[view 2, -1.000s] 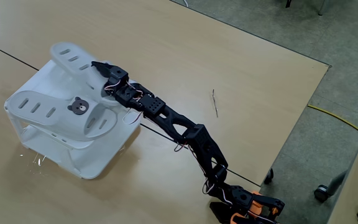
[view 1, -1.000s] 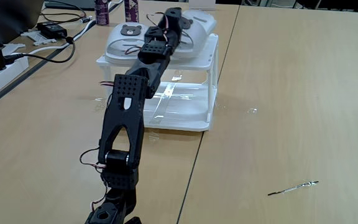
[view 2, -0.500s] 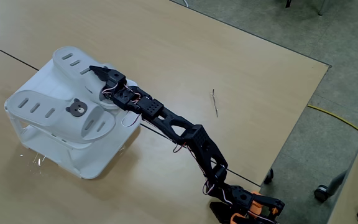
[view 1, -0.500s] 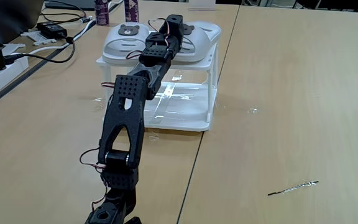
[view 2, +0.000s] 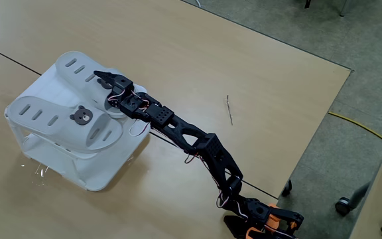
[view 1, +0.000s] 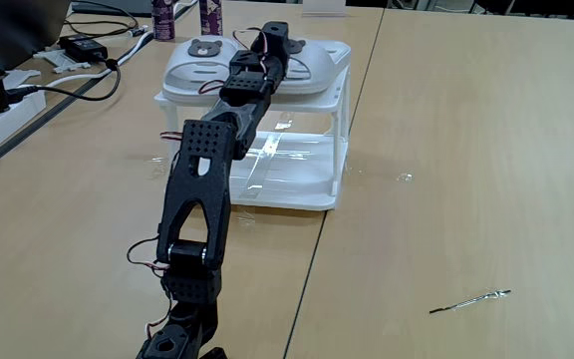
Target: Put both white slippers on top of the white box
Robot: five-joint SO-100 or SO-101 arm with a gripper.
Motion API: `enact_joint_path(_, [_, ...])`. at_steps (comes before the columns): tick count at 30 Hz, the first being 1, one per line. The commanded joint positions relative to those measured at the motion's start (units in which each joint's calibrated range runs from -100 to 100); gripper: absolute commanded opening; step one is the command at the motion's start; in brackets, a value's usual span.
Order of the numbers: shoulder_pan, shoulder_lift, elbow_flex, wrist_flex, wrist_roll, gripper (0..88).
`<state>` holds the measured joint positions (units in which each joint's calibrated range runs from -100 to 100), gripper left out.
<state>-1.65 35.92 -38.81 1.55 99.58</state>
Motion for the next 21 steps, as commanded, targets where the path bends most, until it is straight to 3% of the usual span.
enact_joint_path(1, [-0.57,-3.99,-3.99,0.53,0.42,20.5])
enact_joint_path(5, [-0.49,-9.37,-0.47,6.91,0.42,20.5])
enact_joint_path(21, [0.17,-28.98,20.37,7.00,0.42,25.8])
